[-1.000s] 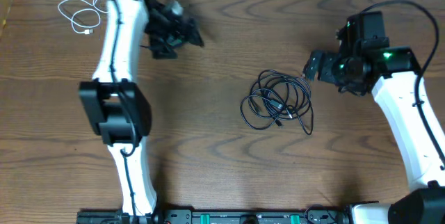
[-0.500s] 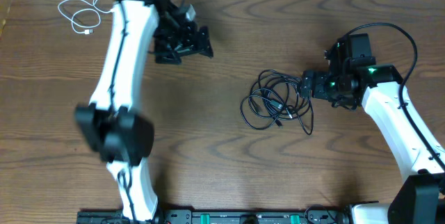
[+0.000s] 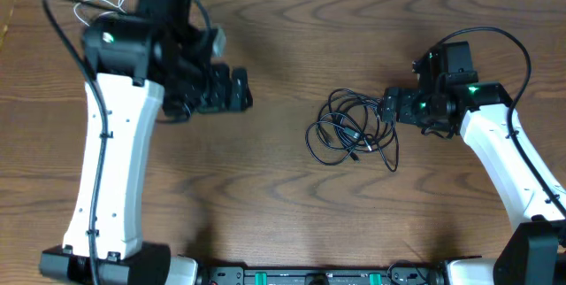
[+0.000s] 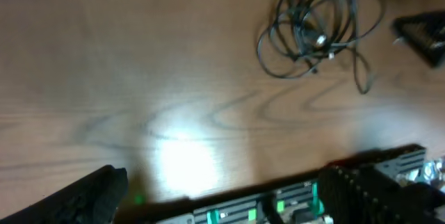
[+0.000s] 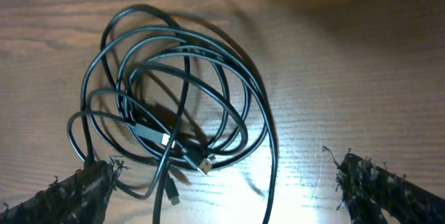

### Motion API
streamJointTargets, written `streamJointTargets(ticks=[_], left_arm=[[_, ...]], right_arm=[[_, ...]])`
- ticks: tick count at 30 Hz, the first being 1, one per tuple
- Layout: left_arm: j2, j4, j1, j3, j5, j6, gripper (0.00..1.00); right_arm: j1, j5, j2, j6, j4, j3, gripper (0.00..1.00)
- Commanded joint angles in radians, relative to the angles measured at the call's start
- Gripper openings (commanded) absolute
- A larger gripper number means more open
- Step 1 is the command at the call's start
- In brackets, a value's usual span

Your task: Untangle cables

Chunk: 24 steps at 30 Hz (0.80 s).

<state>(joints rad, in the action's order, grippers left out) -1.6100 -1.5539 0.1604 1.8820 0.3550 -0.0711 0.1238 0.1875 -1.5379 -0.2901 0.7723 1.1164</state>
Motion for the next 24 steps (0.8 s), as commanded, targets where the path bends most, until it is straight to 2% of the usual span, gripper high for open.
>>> streamJointTargets(ticks=[1, 5, 7, 12, 14, 21, 22, 23, 24], left_arm=[[0.058, 0.089, 0.001, -0.173, -0.017, -0.018, 0.93], [0.068, 0.236, 0.0, -0.342, -0.016, -0.077, 0.94], [0.057, 0.28, 0.0, -0.395, -0.016, -0.077, 0.94], [0.023, 0.311, 0.0, -0.444, -0.016, -0.077, 0.94], [0.02, 0.31, 0.0, -0.446, -0.016, -0.077, 0.94], [0.02, 0.311, 0.0, -0.446, -0.016, -0.077, 0.94], [0.02, 0.311, 0.0, -0.446, -0.016, -0.077, 0.94], [0.02, 0.311, 0.0, -0.446, -0.016, -0.077, 0.94], [0.02, 0.315, 0.0, -0.446, -0.017, -0.077, 0.94]], right_arm=[[0.009, 0.006, 0.0, 0.039, -0.017, -0.006, 0.99], [0.016, 0.009, -0.001, 0.042, -0.053, -0.029, 0.98], [0.024, 0.01, -0.001, 0.095, -0.072, -0.051, 0.96], [0.036, 0.103, -0.002, 0.176, -0.179, -0.134, 0.74], [0.045, 0.114, -0.002, 0.183, -0.233, -0.175, 0.73], [0.04, -0.04, -0.007, 0.172, -0.32, -0.244, 0.72], [0.038, -0.039, -0.007, 0.172, -0.321, -0.244, 0.7], [0.038, -0.039, -0.007, 0.172, -0.328, -0.244, 0.61], [0.04, -0.039, -0.01, 0.172, -0.334, -0.245, 0.57]])
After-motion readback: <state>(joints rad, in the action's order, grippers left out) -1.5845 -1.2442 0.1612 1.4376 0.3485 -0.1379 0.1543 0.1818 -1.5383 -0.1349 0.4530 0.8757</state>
